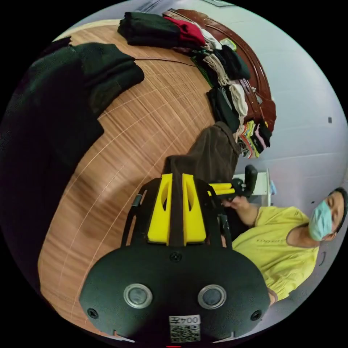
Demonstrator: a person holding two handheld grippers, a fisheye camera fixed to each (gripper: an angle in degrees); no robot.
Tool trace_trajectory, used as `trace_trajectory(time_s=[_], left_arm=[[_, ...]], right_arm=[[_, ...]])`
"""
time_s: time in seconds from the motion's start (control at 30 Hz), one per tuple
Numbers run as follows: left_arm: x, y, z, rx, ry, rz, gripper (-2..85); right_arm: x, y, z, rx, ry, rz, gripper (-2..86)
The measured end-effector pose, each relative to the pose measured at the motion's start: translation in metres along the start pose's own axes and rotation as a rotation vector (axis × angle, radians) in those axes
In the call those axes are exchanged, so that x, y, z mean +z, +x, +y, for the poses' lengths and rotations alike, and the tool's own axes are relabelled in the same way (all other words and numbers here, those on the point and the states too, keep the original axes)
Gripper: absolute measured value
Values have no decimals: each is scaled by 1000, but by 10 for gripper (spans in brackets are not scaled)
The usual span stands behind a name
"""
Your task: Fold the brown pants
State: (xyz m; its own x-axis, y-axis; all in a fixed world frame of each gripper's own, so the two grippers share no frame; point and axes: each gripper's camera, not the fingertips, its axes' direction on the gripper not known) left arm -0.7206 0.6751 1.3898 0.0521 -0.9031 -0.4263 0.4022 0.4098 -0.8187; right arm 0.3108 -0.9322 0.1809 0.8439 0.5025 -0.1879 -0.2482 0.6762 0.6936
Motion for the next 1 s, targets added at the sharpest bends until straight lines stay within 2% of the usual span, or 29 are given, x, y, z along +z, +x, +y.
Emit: trace_trajectory(time_s=[0.17, 0.37, 0.7, 1.0], left_arm=[[-21, 54, 120, 96, -102, -348, 11], [7, 76, 209, 123, -101, -591, 6], [6, 122, 252, 267, -30, -587, 39], [39, 114, 278, 273, -140, -666, 68]], right_arm=[[2, -9, 3, -50, 12, 41, 89], [3, -5, 7, -40, 24, 51, 76], [2, 2, 14, -38, 34, 60, 67], [-3, 14, 24, -30, 32, 38, 67]])
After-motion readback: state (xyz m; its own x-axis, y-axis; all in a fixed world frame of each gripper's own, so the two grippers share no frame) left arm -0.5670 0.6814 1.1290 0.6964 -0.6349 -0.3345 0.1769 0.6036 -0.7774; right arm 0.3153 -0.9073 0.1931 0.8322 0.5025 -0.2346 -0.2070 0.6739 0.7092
